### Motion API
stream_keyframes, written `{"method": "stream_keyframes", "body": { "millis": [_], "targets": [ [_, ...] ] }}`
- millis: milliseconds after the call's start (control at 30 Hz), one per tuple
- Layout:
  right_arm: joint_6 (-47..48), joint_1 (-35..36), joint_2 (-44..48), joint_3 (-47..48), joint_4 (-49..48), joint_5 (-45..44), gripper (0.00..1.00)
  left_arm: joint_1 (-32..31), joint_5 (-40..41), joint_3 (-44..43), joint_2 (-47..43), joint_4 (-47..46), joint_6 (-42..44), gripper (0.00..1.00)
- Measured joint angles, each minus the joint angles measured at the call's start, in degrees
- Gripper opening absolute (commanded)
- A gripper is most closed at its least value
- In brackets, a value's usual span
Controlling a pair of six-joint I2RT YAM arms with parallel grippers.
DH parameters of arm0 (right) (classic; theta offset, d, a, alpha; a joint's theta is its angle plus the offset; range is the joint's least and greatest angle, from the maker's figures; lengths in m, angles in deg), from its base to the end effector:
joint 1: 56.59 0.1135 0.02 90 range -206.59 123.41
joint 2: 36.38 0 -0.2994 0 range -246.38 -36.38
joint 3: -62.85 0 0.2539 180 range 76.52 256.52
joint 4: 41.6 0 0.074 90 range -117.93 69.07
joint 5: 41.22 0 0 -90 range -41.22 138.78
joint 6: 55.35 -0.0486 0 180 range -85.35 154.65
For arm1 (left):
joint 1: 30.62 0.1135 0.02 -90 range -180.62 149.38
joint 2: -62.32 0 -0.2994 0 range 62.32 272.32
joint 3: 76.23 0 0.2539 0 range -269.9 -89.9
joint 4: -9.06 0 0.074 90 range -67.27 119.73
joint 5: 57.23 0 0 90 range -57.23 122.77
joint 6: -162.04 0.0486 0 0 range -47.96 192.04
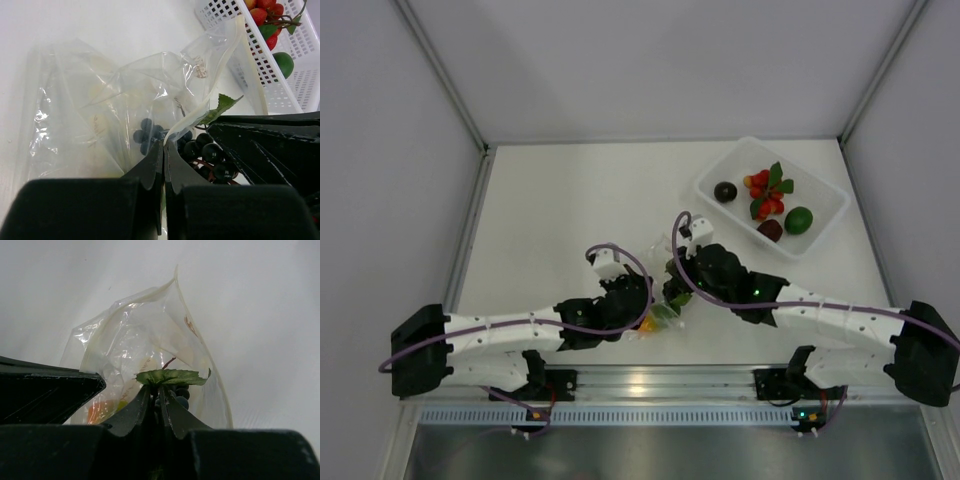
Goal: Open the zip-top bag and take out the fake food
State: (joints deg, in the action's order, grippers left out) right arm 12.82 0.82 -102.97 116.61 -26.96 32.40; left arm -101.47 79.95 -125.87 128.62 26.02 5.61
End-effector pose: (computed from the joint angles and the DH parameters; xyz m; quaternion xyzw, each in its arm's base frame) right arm 0.1492 0.2080 0.2762 -0.1881 0.8282 0.2338 0.4734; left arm 0.1098 -0.2075 0.2556 -0.1578 0.8144 -0.2747 0.4862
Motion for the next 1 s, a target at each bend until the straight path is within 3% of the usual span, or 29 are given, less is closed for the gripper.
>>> {"method": "stream_keyframes", "body": {
  "millis": [733, 1000],
  "targets": [
    [2.8, 0.0, 6.2, 14.1, 14.4, -2.3, 0.0, 0.1, 0.3, 0.0, 2.3, 0.2, -0.9, 0.0],
    [5.2, -5.4, 6.4, 24.3, 23.3, -1.9, 0.0, 0.6, 0.2, 0.0, 2.2, 0.2, -1.0, 0.0]
  ]
}}
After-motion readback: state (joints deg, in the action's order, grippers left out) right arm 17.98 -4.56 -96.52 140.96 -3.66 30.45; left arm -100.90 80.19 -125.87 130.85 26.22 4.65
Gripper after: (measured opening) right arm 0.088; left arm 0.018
